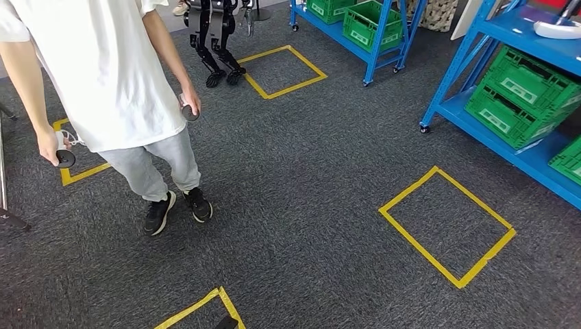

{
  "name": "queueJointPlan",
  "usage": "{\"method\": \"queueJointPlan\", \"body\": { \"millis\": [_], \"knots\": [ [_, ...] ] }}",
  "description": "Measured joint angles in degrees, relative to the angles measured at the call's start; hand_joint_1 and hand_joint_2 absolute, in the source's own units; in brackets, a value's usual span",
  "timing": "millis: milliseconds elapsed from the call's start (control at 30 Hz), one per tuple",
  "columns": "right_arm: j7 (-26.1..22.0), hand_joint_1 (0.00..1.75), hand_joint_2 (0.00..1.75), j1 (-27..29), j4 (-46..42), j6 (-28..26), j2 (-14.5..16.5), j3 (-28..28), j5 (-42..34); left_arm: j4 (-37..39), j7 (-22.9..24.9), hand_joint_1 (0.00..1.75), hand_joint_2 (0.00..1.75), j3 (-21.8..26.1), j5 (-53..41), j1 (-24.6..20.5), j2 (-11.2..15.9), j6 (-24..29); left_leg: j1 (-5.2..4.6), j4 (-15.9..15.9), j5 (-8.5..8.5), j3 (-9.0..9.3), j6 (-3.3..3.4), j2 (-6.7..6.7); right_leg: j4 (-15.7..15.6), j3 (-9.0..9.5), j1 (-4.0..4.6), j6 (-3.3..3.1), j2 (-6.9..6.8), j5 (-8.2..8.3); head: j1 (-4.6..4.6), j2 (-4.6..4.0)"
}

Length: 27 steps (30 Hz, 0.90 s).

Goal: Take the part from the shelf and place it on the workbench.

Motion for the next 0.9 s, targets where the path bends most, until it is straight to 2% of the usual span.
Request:
{"method": "queueJointPlan", "body": {
  "millis": [33, 67, 100, 133, 167, 200, 233, 267, 300, 333, 400, 433, 500, 533, 600, 667, 700, 733, 767, 800, 833, 900],
  "knots": [
    [0.0, 0.0, 0.0, 0.1, 0.0, 0.0, 0.0, 0.0, 0.0, 0.0, 0.0, 0.0, 0.0, 0.0, 0.0, 0.0, 0.0, 0.0, -0.03, -0.2, 0.16, 0.04, 0.45, 0.67, 0.3, -0.24, -0.06, 0.28, -0.51, -0.16, 0.04, 0.0],
    [0.1, 0.0, 0.0, 0.1, 0.0, 0.0, 0.0, 0.0, 0.0, 0.0, 0.0, 0.0, 0.0, 0.0, 0.0, 0.0, 0.0, 0.0, 0.0, -0.3, 0.33, 0.07, 0.88, 1.38, 1.4, -0.8, -0.02, 0.48, -1.7, -0.89, 0.17, 0.0],
    [0.1, 0.0, 0.0, 0.1, 0.1, 0.0, 0.0, -0.1, 0.0, 0.0, 0.0, 0.0, 0.0, 0.0, 0.0, -0.1, -0.1, 0.0, 0.02, -0.5, 0.47, 0.03, 1.21, 2.14, 3.7, -1.87, 0.04, 0.61, -3.34, -2.29, 0.36, 0.0],
    [0.1, 0.0, 0.0, 0.0, 0.1, 0.0, 0.0, -0.1, 0.0, 0.0, 0.0, 0.0, 0.0, 0.0, 0.0, 0.0, 0.0, 0.0, -0.1, -0.5, 0.49, -0.03, 1.4, 2.92, 7.0, -3.47, 0.12, 0.71, -5.12, -4.2, 0.55, 0.0],
    [0.1, 0.0, 0.0, 0.0, 0.1, 0.0, 0.0, -0.1, 0.0, 0.0, 0.0, 0.0, 0.0, 0.0, 0.0, 0.1, 0.0, 0.0, -0.25, -0.5, 0.47, -0.12, 1.54, 3.81, 10.9, -5.3, 0.14, 0.82, -6.18, -6.14, 0.7, 0.0],
    [0.1, 0.0, 0.0, 0.0, 0.1, 0.0, 0.0, -0.1, 0.0, 0.0, 0.1, 0.0, 0.0, 0.0, 0.0, 0.2, 0.0, 0.0, -0.39, -0.5, 0.44, -0.2, 1.6, 4.71, 14.3, -6.83, 0.13, 0.88, -6.69, -7.51, 0.75, 0.0],
    [0.1, 0.0, 0.0, 0.1, 0.1, 0.0, 0.0, -0.2, 0.0, 0.0, 0.1, 0.0, 0.0, 0.0, 0.0, 0.3, 0.0, 0.0, -0.5, -0.5, 0.4, -0.24, 1.65, 5.59, 16.0, -7.48, 0.13, 0.87, -6.93, -7.89, 0.76, 0.0],
    [0.1, 0.0, 0.0, 0.3, 0.1, 0.0, 0.0, -0.2, 0.0, 0.0, 0.1, 0.0, 0.0, 0.0, 0.0, 0.3, 0.0, 0.0, -0.58, -0.5, 0.35, -0.25, 1.67, 6.39, 15.5, -7.0, 0.15, 0.78, -7.09, -7.24, 0.76, 0.0],
    [0.1, 0.0, 0.0, 0.4, 0.1, 0.0, 0.0, -0.3, 0.0, 0.0, 0.2, 0.0, 0.0, 0.0, 0.0, 0.3, 0.0, 0.0, -0.64, -0.5, 0.3, -0.2, 1.66, 7.12, 12.7, -5.31, 0.22, 0.61, -7.42, -5.76, 0.76, 0.0],
    [0.1, 0.0, 0.0, 0.5, 0.1, 0.0, 0.0, -0.4, 0.0, 0.0, 0.1, 0.0, 0.0, 0.0, 0.0, 0.3, 0.0, 0.0, -0.69, -0.5, 0.22, -0.1, 1.59, 7.83, 8.6, -2.79, 0.39, 0.33, -8.38, -4.05, 0.77, 0.0],
    [0.1, 0.0, 0.0, 0.4, 0.1, 0.0, 0.0, -0.4, 0.0, 0.0, 0.1, 0.0, 0.0, 0.0, 0.0, 0.2, -0.1, 0.0, -0.93, -0.4, -0.03, 0.13, 1.17, 9.05, 1.7, 1.08, 0.92, -0.41, -10.62, -2.09, 0.73, 0.0],
    [0.1, 0.0, 0.0, 0.4, 0.1, 0.0, 0.0, -0.4, 0.0, 0.0, 0.1, 0.0, 0.0, 0.0, 0.0, 0.1, 0.0, 0.0, -1.0, -0.4, -0.13, 0.25, 0.88, 9.56, 0.2, 1.82, 1.17, -0.76, -11.26, -1.9, 0.71, 0.0],
    [0.1, 0.0, 0.0, 0.4, 0.1, 0.0, 0.0, -0.4, 0.0, 0.0, 0.1, 0.0, 0.0, 0.0, 0.0, -0.1, -0.1, 0.0, -1.03, -0.6, -0.29, 0.56, 0.29, 10.53, -0.2, 1.73, 1.33, -1.27, -10.47, -1.84, 0.68, 0.0],
    [0.1, 0.0, 0.0, 0.6, 0.1, 0.0, 0.0, -0.5, 0.0, 0.0, 0.1, 0.0, 0.0, 0.0, 0.0, -0.3, -0.1, 0.0, -0.97, -0.4, -0.49, 0.69, -0.05, 10.35, -0.4, 1.8, 1.17, -1.52, -9.88, -1.67, 0.68, 0.0],
    [0.1, 0.0, 0.0, 0.6, 0.1, 0.0, 0.0, -0.5, 0.0, 0.0, 0.1, 0.0, 0.0, 0.0, 0.0, -0.3, -0.1, 0.0, -0.79, 2.4, -2.42, -0.34, -0.72, 7.76, -0.8, 2.0, 0.67, -2.09, -8.62, -1.27, 0.44, 0.0],
    [0.1, 0.0, 0.0, 0.5, 0.1, 0.0, 0.0, -0.5, 0.0, 0.0, 0.2, 0.0, 0.0, 0.0, -0.1, -0.2, -0.1, 0.0, -0.43, 9.4, -6.1, -3.63, -1.17, 4.56, -0.9, 1.97, 0.43, -2.44, -7.26, -1.13, 0.08, 0.0],
    [0.2, 0.0, 0.0, 0.5, 0.1, 0.1, 0.0, -0.5, 0.1, 0.0, 0.2, 0.0, 0.0, 0.0, -0.1, -0.1, -0.1, 0.1, -0.33, 13.1, -7.55, -5.46, -1.33, 3.93, -0.9, 1.93, 0.41, -2.5, -6.5, -1.12, -0.01, 0.0],
    [0.2, 0.0, 0.0, 0.6, 0.1, 0.1, 0.0, -0.5, 0.1, 0.0, 0.3, 0.0, 0.0, 0.0, -0.2, 0.0, 0.0, 0.1, -0.26, 15.4, -7.95, -6.66, -1.44, 3.69, -0.8, 1.92, 0.39, -2.49, -5.7, -1.13, -0.05, 0.0],
    [0.2, 0.0, 0.0, 0.7, 0.1, 0.2, 0.0, -0.5, 0.2, 0.0, 0.3, 0.0, 0.0, 0.0, -0.3, 0.0, 0.0, 0.1, -0.21, 15.5, -7.19, -6.92, -1.49, 3.57, -0.7, 1.94, 0.36, -2.45, -4.87, -1.15, -0.06, 0.0],
    [0.2, 0.0, 0.0, 0.8, 0.1, 0.2, 0.0, -0.5, 0.3, 0.0, 0.4, 0.0, 0.0, 0.0, -0.3, 0.1, 0.0, 0.1, -0.12, 13.4, -5.37, -6.07, -1.5, 3.32, -0.7, 2.0, 0.3, -2.35, -4.03, -1.17, -0.08, 0.0],
    [0.2, 0.0, 0.0, 0.8, 0.1, 0.2, 0.0, -0.5, 0.4, 0.0, 0.5, 0.0, 0.0, 0.0, -0.3, 0.0, 0.0, 0.1, 0.03, 9.5, -3.02, -4.38, -1.5, 2.66, -0.6, 2.05, 0.23, -2.17, -3.2, -1.22, -0.09, 0.0],
    [0.2, 0.0, 0.0, 0.8, 0.1, 0.3, 0.0, -0.5, 0.6, 0.0, 0.6, 0.0, 0.0, 0.0, -0.3, 0.0, 0.0, 0.1, 0.37, 2.2, -0.1, -1.3, -1.43, 0.16, -0.3, 1.91, 0.21, -1.54, -1.74, -1.35, -0.13, 0.0]
  ]
}}
